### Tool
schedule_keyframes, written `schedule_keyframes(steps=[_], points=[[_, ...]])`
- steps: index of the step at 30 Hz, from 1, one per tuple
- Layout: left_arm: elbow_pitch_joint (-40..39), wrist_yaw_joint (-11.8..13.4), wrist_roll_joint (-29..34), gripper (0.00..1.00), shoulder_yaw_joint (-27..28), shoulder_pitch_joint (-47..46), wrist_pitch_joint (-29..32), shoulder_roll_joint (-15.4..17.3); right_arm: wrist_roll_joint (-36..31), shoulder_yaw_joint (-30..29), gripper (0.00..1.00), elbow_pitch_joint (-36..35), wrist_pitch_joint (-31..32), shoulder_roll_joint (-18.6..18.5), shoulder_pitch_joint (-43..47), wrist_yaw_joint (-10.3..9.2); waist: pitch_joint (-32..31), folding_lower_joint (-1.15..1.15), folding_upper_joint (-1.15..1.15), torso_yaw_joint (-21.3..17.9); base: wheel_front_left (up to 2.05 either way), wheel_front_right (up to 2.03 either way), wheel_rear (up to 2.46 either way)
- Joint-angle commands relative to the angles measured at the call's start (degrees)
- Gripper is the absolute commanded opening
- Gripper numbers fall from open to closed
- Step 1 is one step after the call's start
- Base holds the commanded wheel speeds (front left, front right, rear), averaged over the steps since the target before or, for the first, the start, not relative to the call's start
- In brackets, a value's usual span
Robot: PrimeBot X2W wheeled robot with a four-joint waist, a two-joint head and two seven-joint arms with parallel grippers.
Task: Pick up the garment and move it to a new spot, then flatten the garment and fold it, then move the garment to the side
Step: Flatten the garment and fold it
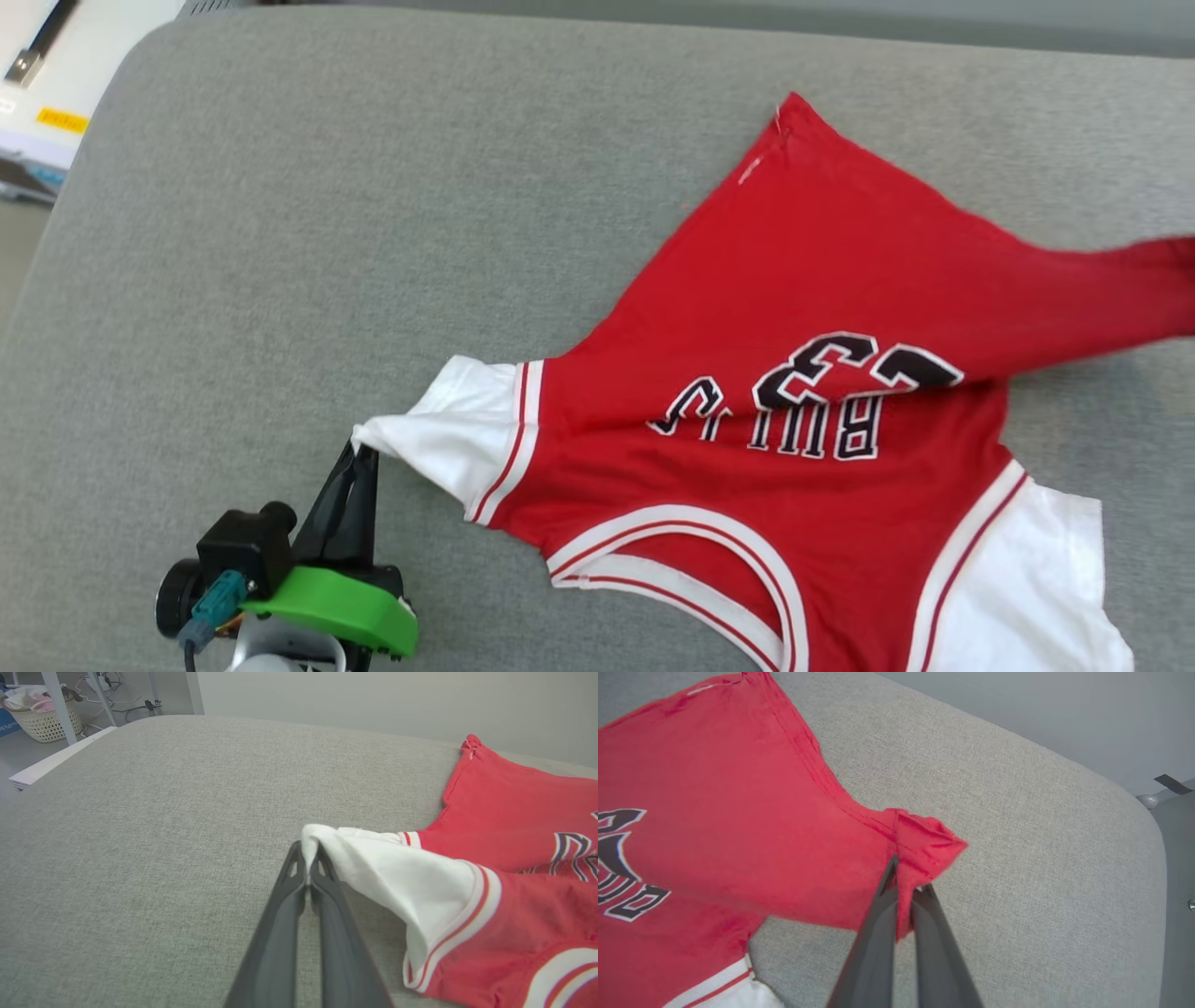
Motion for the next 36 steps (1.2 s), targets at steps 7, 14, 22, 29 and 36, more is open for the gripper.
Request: schedule_keyframes(steps=[7, 14, 22, 29, 36], points=[[0.1, 0.8, -0.5, 0.0, 0.4, 2.5, -0.3, 0.5, -1.3, -12.0, 0.0, -4.0, -1.6, 6.1, 19.3, -0.04, -4.0, 0.0, 0.0, -4.2, 0.0, 0.0, 0.0], [0.1, 1.6, -0.5, 0.0, 0.6, 3.3, -0.3, 0.9, -4.0, -16.1, 0.0, -5.7, 0.7, 14.2, 33.5, -0.04, -4.6, 0.0, 0.0, -5.4, 0.0, 0.0, 0.0], [0.3, 2.0, -0.6, 0.0, 0.7, 3.2, -0.3, 1.4, -4.9, -14.5, 0.0, -0.6, 0.4, 21.2, 39.3, -0.04, -4.4, 0.0, 0.0, -5.6, 0.0, 0.0, 0.0], [0.3, 2.1, -0.8, 0.0, 0.7, 3.2, -0.3, 1.8, -7.6, -16.9, 1.0, -1.5, -5.8, 21.1, 34.8, -0.04, -4.4, 0.0, 0.0, -6.0, 0.0, 0.0, 0.0], [-0.3, 2.3, -0.6, 0.0, 0.2, 2.4, -0.3, 1.8, -8.3, -20.4, 1.0, -8.7, -6.7, 17.4, 27.7, -0.04, -3.9, 0.0, 0.0, -5.0, 0.0, 0.0, 0.0]])
